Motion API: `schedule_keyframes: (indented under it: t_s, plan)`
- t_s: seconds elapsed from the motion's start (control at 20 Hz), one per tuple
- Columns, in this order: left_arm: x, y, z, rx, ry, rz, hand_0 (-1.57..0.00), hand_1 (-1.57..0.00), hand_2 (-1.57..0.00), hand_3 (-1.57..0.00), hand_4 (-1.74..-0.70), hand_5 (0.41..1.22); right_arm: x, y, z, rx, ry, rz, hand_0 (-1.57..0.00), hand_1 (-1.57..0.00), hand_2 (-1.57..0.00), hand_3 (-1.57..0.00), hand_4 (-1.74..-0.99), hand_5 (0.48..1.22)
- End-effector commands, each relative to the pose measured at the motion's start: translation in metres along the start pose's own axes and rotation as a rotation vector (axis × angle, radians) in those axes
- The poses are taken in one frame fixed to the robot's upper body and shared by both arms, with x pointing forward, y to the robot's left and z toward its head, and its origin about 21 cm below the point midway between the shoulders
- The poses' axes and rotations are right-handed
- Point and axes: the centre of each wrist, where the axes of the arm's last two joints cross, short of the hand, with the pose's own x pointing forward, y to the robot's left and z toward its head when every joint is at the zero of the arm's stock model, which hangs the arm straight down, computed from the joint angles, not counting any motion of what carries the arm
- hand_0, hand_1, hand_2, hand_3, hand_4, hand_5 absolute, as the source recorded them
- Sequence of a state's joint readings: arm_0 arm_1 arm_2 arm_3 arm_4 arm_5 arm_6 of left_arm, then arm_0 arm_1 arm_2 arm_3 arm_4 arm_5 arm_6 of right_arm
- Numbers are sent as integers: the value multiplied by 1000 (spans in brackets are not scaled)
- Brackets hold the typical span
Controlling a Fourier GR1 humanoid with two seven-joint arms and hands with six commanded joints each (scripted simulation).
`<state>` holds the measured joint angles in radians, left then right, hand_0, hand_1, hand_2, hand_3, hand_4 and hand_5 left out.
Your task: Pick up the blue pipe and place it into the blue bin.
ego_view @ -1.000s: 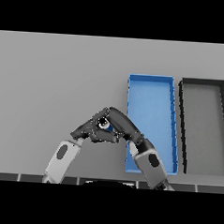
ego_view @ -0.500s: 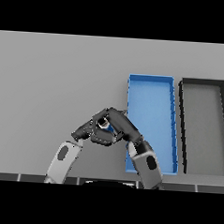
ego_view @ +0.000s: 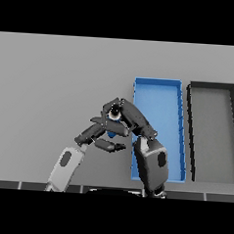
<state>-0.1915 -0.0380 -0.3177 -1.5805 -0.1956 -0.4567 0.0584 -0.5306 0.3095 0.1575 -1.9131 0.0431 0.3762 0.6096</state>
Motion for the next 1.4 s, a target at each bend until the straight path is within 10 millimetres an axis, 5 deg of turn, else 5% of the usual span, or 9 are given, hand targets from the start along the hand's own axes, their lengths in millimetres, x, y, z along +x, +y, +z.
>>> schedule_keyframes:
  t_s: [0.0,0.25,0.5,0.7,0.85,1.35]
  plan:
    - [0,2,1,1,-2,1,-6,-5,-5,-5,-906,445,8,-7,-6,10,-27,-7,-1571,-1571,-1571,-1571,-1741,1221]
    - [1,2,6,-10,41,3,-1,-1,-1,-1,-902,432,83,-62,-13,-177,-195,62,-1571,-1571,-1571,-1571,-1741,1221]
    - [3,2,7,-13,46,2,0,0,0,0,-890,415,98,-105,-6,-334,-145,136,-1571,-1571,-1571,-1571,-1741,1221]
    - [2,4,7,2,45,-19,1,1,1,1,-874,413,78,-150,29,-496,-33,160,-1571,-1571,-1571,-1571,-1741,1221]
    - [1,2,6,-2,44,-21,1,1,1,1,-867,419,47,-159,58,-569,61,121,-1571,-1571,-1571,-1571,-1741,1221]
    - [1,-1,12,-5,29,-6,1,1,1,1,-882,427,-37,-126,140,-757,376,-25,-1571,-1571,-1571,-1571,-1741,1221]
